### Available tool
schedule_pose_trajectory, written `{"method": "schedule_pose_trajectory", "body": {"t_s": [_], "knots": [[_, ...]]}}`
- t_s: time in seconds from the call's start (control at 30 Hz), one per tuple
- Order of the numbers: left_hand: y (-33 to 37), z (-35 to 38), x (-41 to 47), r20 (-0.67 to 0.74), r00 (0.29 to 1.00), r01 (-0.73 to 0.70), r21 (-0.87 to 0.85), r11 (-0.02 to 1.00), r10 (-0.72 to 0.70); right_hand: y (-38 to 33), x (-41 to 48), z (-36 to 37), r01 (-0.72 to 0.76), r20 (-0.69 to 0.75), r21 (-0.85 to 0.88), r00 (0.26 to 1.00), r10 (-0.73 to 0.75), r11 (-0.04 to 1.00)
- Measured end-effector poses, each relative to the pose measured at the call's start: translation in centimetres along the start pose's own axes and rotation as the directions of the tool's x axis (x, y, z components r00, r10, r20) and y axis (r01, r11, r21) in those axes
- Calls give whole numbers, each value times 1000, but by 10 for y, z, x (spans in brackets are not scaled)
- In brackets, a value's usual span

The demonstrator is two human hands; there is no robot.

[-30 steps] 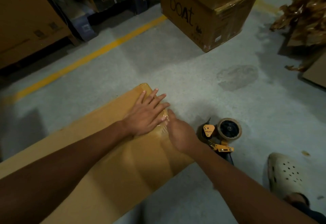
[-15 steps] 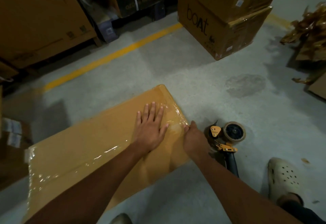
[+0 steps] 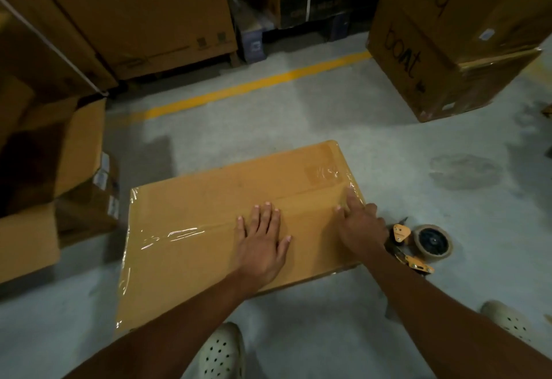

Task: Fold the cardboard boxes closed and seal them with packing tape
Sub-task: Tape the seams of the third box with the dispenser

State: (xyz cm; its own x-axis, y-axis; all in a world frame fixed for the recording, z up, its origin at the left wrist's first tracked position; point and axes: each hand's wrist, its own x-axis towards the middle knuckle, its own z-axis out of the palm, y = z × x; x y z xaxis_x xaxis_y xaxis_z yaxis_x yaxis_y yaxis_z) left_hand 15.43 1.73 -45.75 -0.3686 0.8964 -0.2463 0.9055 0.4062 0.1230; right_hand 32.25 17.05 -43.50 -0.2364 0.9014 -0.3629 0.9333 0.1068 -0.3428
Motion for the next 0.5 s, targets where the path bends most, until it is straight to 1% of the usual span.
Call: {"method": "schedule_pose_trajectory", "body": {"t_s": [0.07, 0.13, 0.23, 0.3, 0.37, 0.4, 0.47, 0.5], "knots": [[-5, -2, 7, -1, 999, -37, 3, 999, 37, 2, 2, 3, -23, -35, 25, 999, 24, 999], [-9, -8, 24, -1, 995, -98, 20, 995, 98, 1, 6, 1, -84, -72, 62, 993, 89, 995], [-16, -24, 71, 21, 970, -241, 51, 969, 241, 1, 15, -3, -175, -86, 105, 979, 184, 979], [-19, -37, 108, 52, 958, -286, 122, 950, 282, 2, 18, -6, -197, -82, 164, 974, 212, 967], [-16, -50, 139, 73, 962, -271, 197, 942, 262, -2, 18, -8, -244, -45, 205, 965, 258, 948], [-11, -56, 149, 84, 968, -247, 207, 947, 235, -5, 17, -5, -280, -16, 198, 957, 288, 939], [1, -66, 158, 96, 983, -173, 172, 970, 159, -13, 11, 4, -326, 29, 208, 944, 327, 922], [8, -68, 157, 87, 990, -126, 136, 983, 115, -16, 8, 11, -323, 44, 225, 946, 321, 919]]}}
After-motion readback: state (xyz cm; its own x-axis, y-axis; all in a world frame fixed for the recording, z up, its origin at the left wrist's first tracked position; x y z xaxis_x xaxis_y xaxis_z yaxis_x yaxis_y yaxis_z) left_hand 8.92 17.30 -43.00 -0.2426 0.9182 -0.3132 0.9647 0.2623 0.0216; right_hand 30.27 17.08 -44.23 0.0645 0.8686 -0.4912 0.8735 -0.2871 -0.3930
